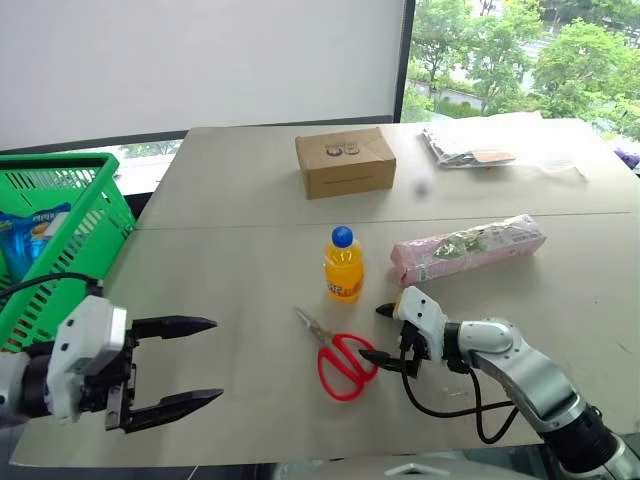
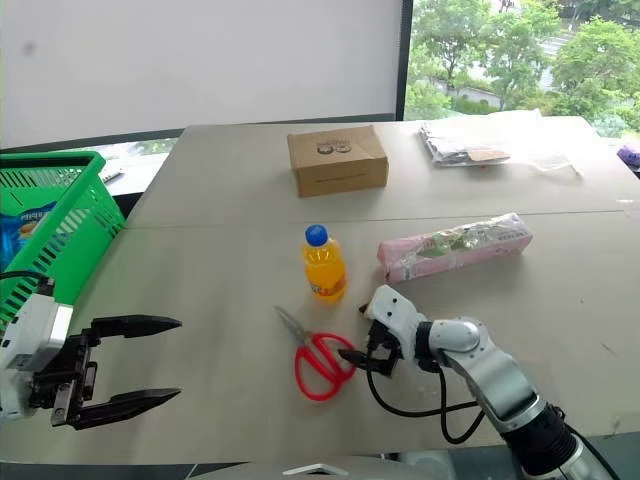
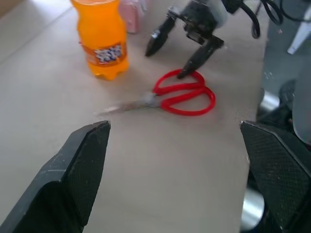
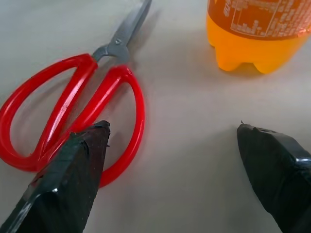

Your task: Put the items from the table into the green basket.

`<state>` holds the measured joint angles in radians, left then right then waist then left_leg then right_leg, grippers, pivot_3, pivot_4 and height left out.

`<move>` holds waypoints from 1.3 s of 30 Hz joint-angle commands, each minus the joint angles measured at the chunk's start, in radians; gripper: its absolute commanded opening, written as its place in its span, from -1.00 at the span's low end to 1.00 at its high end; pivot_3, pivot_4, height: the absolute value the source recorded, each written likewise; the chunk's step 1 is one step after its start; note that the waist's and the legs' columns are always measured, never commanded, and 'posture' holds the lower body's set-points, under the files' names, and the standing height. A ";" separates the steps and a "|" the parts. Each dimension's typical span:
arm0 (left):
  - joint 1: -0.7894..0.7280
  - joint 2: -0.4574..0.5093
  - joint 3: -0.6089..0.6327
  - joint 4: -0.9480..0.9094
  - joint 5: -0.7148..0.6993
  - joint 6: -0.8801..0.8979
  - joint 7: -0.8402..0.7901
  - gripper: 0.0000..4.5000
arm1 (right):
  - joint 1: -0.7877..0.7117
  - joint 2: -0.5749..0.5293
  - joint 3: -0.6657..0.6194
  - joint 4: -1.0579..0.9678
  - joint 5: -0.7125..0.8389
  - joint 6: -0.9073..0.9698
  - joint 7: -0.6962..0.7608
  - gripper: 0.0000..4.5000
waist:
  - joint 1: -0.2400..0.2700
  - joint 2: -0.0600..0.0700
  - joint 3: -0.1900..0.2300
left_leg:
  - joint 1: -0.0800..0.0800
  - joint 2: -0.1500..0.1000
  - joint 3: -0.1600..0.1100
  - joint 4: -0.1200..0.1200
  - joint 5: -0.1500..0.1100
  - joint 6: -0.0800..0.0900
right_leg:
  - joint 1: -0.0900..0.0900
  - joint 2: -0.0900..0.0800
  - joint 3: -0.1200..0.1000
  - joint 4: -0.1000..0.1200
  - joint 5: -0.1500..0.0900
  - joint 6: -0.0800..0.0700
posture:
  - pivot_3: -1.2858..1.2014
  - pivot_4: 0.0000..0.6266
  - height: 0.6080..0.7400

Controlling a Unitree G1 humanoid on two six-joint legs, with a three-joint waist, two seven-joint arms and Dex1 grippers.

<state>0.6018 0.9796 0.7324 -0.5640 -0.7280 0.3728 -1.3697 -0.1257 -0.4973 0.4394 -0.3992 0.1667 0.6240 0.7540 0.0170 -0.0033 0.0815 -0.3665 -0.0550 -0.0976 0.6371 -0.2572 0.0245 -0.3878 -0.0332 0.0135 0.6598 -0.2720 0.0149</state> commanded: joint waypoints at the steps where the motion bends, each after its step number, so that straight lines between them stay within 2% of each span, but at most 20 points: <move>1: -0.012 -0.018 -0.034 -0.018 0.042 -0.029 0.007 1.00 | -0.008 -0.027 0.058 -0.021 -0.037 0.021 0.010 0.42 | 0.000 0.000 0.000 | 0.000 0.000 0.000 0.000 0.000 0.000 | 0.000 0.000 0.000 0.000 0.000 0.000 | 0.08 -0.81 1.00; 2: -0.011 -0.026 -0.044 -0.022 0.053 -0.034 0.011 1.00 | -0.011 -0.034 0.074 -0.023 -0.046 0.029 0.012 0.21 | 0.000 -0.001 0.000 | 0.000 0.000 0.000 0.000 0.000 0.000 | 0.000 0.000 0.000 0.000 0.000 0.000 | 0.08 -0.80 1.00; 3: -0.009 -0.033 -0.052 -0.025 0.061 -0.037 0.015 1.00 | -0.014 -0.040 0.088 -0.023 -0.055 0.033 0.012 0.15 | -0.001 -0.001 0.000 | 0.000 0.000 0.000 0.000 0.000 0.001 | 0.000 0.000 0.000 0.000 0.000 0.000 | 0.08 -0.80 1.00; 4: -0.011 -0.039 -0.056 -0.027 0.065 -0.037 0.018 1.00 | -0.015 -0.042 0.095 -0.024 -0.059 0.042 0.008 -0.08 | -0.001 -0.001 0.000 | 0.000 0.000 0.000 0.000 0.000 0.001 | 0.000 0.000 0.000 0.000 0.000 0.000 | 0.08 -0.80 1.00; 6: -0.014 -0.050 -0.066 -0.033 0.073 -0.035 0.029 1.00 | -0.015 -0.041 0.099 -0.027 -0.057 0.071 -0.003 -0.39 | -0.001 -0.001 0.000 | 0.000 0.000 0.000 0.000 0.000 0.001 | 0.000 0.000 0.000 0.000 0.000 0.001 | 0.08 -0.79 1.00; 8: -0.012 -0.062 -0.077 -0.040 0.084 -0.038 0.037 1.00 | -0.019 -0.040 0.101 -0.033 -0.056 0.103 -0.016 -0.87 | 0.000 -0.003 0.000 | 0.001 0.000 0.000 0.000 0.000 0.001 | 0.000 0.000 0.000 0.000 0.000 0.001 | 0.09 -0.79 1.00; 9: -0.011 -0.068 -0.079 -0.044 0.088 -0.038 0.040 1.00 | -0.021 -0.043 0.101 -0.037 -0.055 0.121 -0.021 -1.00 | 0.000 -0.004 0.000 | 0.001 0.001 0.000 0.000 0.000 0.000 | 0.001 0.000 0.000 0.000 0.000 0.001 | 0.09 -0.78 1.00; 18: 0.005 -0.104 -0.078 -0.063 0.102 -0.039 0.054 1.00 | -0.037 -0.026 0.075 -0.066 -0.020 0.187 -0.046 -1.00 | 0.002 -0.006 0.004 | 0.003 0.001 0.000 0.000 -0.001 -0.002 | 0.003 0.000 0.000 -0.001 -0.001 0.001 | 0.10 -0.73 1.00; 27: -0.014 -0.134 -0.087 -0.061 0.068 -0.021 0.080 1.00 | 0.001 0.024 -0.010 -0.103 0.029 -0.013 -0.034 -1.00 | -0.001 -0.008 0.027 | 0.001 0.001 0.000 0.000 -0.001 -0.002 | 0.001 0.000 0.000 -0.001 -0.001 0.001 | 0.08 -0.70 1.00; 33: -0.042 -0.136 -0.097 -0.048 0.048 -0.007 0.093 1.00 | 0.040 -0.011 -0.043 -0.086 0.023 -0.149 0.006 -1.00 | -0.001 -0.006 0.032 | -0.007 0.001 0.000 0.000 0.000 0.001 | -0.006 0.000 -0.001 -0.002 0.001 0.002 | 0.08 -0.69 1.00; 37: -0.044 -0.132 -0.104 -0.042 0.049 -0.007 0.088 1.00 | 0.039 -0.038 -0.035 -0.086 0.018 -0.155 0.025 -1.00 | -0.003 -0.005 0.034 | -0.013 0.001 -0.001 0.000 0.001 0.001 | -0.011 0.000 -0.002 -0.001 0.004 0.001 | 0.07 -0.67 1.00; 39: -0.046 -0.129 -0.106 -0.041 0.046 -0.005 0.083 1.00 | 0.025 -0.050 -0.019 -0.099 0.016 -0.086 0.025 -0.70 | -0.003 -0.005 0.036 | -0.013 0.001 -0.001 0.000 0.001 0.001 | -0.011 0.000 -0.002 -0.001 0.004 0.001 | 0.07 -0.65 1.00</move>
<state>0.5545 0.8433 0.6189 -0.6032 -0.6683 0.3663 -1.2826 -0.0843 -0.5443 0.4174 -0.4601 0.1777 0.5054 0.7744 0.0143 -0.0087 0.1177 -0.3794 -0.0539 -0.0983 0.6369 -0.2565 0.0253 -0.3987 -0.0330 0.0120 0.6585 -0.2684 0.0149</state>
